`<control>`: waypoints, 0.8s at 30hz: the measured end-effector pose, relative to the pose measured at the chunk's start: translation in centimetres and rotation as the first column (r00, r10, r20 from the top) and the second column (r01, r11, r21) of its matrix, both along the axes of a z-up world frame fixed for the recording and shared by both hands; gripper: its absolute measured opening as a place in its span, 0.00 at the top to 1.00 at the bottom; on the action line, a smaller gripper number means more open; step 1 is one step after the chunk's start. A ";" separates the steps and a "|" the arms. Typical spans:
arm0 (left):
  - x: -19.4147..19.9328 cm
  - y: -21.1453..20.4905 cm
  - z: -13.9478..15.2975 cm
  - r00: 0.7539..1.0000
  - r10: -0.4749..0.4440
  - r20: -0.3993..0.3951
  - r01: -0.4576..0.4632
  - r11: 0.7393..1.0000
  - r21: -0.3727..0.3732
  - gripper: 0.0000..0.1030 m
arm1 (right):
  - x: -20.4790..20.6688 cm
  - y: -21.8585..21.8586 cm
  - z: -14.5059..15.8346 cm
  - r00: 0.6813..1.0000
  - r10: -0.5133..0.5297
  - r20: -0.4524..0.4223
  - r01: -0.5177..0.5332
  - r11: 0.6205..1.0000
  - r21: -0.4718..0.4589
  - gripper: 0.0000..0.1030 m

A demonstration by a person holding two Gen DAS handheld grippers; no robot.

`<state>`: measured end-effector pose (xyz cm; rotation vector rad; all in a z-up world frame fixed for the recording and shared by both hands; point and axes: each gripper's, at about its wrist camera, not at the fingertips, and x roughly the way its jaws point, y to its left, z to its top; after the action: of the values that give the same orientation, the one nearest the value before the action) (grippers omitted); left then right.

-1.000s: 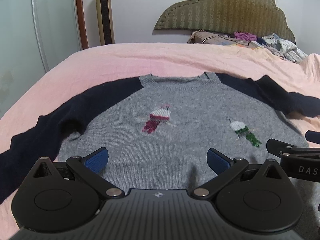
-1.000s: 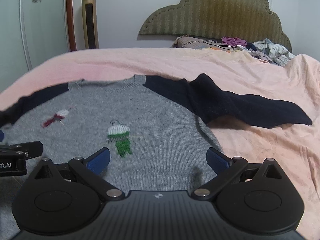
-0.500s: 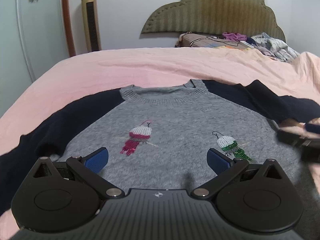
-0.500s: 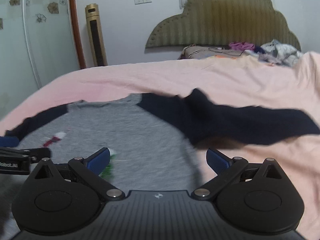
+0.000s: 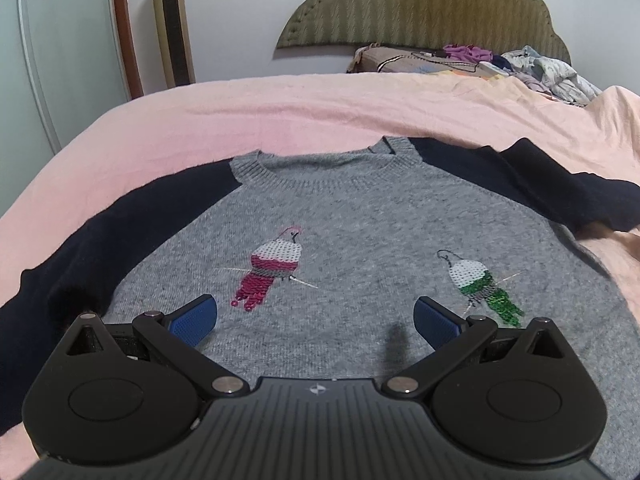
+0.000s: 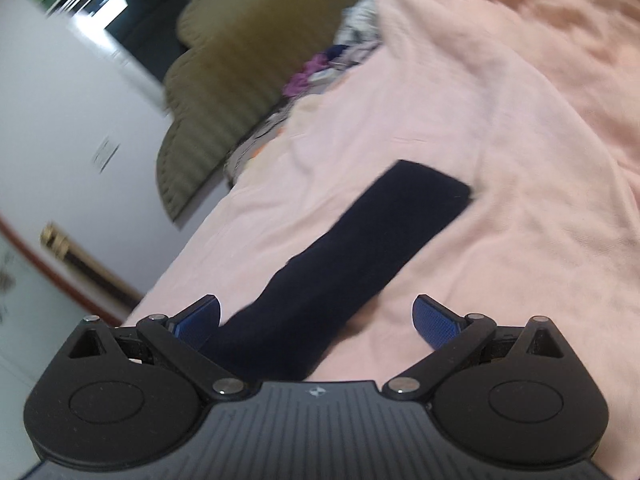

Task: Fold small clothes
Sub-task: 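Grasp the navy sleeve cuff with the right gripper and lift it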

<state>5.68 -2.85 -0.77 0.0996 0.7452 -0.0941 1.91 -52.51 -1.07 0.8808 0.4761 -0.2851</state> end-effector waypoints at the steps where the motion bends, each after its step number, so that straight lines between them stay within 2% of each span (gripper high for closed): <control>1: 0.1 0.2 0.0 1.000 0.003 -0.006 -0.003 1.000 -0.003 0.00 | 0.2 -0.9 -0.5 1.000 -0.016 0.015 0.015 0.999 0.035 0.00; 5: 0.1 0.7 0.1 1.000 0.013 -0.022 -0.013 1.000 -0.005 0.00 | 1.7 -3.7 -1.5 0.991 -0.100 0.086 0.089 0.989 0.120 0.01; 6: 0.1 0.8 0.2 1.000 0.016 -0.019 -0.016 1.000 -0.003 0.00 | 2.2 -4.3 -1.6 0.987 -0.129 0.100 0.114 0.984 0.138 0.07; 7: 0.0 0.9 0.3 1.000 0.019 -0.015 -0.019 1.000 0.000 0.00 | 2.5 -5.1 -1.7 0.982 -0.150 0.116 0.131 0.979 0.155 0.22; 8: 0.0 1.0 0.4 1.000 0.021 -0.012 -0.021 1.000 0.001 0.00 | 3.0 -5.8 -1.9 0.978 -0.168 0.122 0.146 0.974 0.176 0.31; 10: -0.1 1.2 0.7 1.000 0.026 -0.009 -0.026 1.000 0.000 0.00 | 3.6 -7.4 -3.1 0.973 -0.207 0.103 0.178 0.955 0.236 0.77; 12: -0.2 1.5 0.9 1.000 0.028 -0.007 -0.028 1.000 -0.005 0.00 | 4.1 -8.4 -4.2 0.973 -0.224 0.063 0.200 0.942 0.268 0.91; 14: -0.4 1.8 1.1 1.000 0.031 -0.003 -0.031 0.999 -0.005 0.00 | 4.3 -8.7 -3.8 0.976 -0.213 0.038 0.201 0.957 0.208 0.91; 17: -0.4 2.4 1.3 0.999 0.043 0.004 -0.043 0.999 0.000 0.00 | 3.6 -8.5 -0.8 0.970 -0.239 0.041 0.238 0.970 0.042 0.91; 20: -0.3 3.2 1.5 0.998 0.063 0.006 -0.063 0.998 -0.016 0.00 | 2.8 -8.0 2.6 0.956 -0.283 0.079 0.290 0.951 -0.108 0.92; 24: -0.1 4.2 1.5 0.996 0.090 -0.006 -0.090 0.995 -0.042 0.00 | 4.1 -3.1 6.2 0.976 -0.194 0.096 0.215 0.919 -0.332 0.92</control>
<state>5.60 1.34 0.69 0.0256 0.7502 -0.0240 5.99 -55.64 5.15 0.5974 0.2647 -0.5157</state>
